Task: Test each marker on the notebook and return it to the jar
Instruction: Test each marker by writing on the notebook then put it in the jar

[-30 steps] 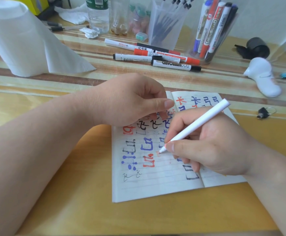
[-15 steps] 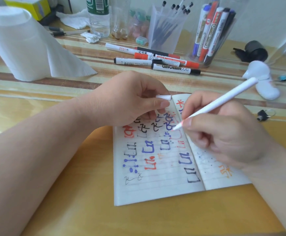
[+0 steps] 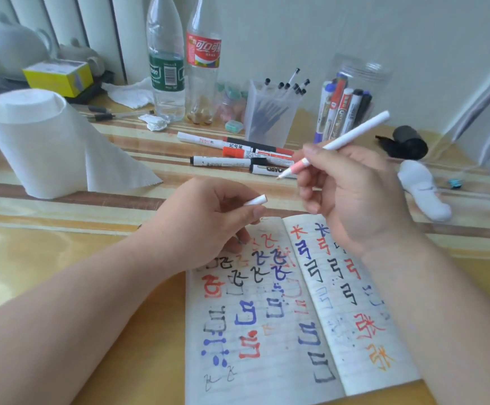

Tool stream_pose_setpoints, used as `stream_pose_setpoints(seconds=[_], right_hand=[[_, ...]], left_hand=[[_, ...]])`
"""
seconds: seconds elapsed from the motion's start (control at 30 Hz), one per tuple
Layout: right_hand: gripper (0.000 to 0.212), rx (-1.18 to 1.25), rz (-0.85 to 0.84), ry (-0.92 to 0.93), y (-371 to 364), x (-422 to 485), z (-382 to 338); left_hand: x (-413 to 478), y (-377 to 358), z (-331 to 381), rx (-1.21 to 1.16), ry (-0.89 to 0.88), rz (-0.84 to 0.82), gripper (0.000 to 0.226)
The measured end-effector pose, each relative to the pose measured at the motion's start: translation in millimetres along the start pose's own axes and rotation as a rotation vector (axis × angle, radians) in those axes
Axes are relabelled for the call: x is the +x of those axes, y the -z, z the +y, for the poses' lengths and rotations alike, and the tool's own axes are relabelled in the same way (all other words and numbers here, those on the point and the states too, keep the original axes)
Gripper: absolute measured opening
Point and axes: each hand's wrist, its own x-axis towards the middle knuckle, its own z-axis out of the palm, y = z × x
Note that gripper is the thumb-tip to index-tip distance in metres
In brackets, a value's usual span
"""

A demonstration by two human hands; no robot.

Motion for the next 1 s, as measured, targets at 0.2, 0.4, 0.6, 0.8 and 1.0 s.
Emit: stream_pose_setpoints(seconds=[0.2,0.4,0.6,0.8,1.0], right_hand=[[0.019,0.044,0.017,-0.009,3,-4,18],[0.014,0.026,-0.019,-0.026,6,-6,22],[0.010,0.027,-0.035,-0.015,7,-7,24],[0.014,-0.006,-0.106,-0.015,4,-9,29],[0.017,0.101,-0.166,-0.161,2,-9,29]], left_hand=[[4,-2,-4,0.000,-0.005,-0.003,0.019],[4,-5,-7,-0.016,-0.044,-0.008,0.019],[3,-6,-4,0.007,-0.074,-0.024,0.015],[0,-7,-1,0.006,-0.078,-0.025,0.023],[-1,-6,-1,0.048,-0.109,0.048,0.025]])
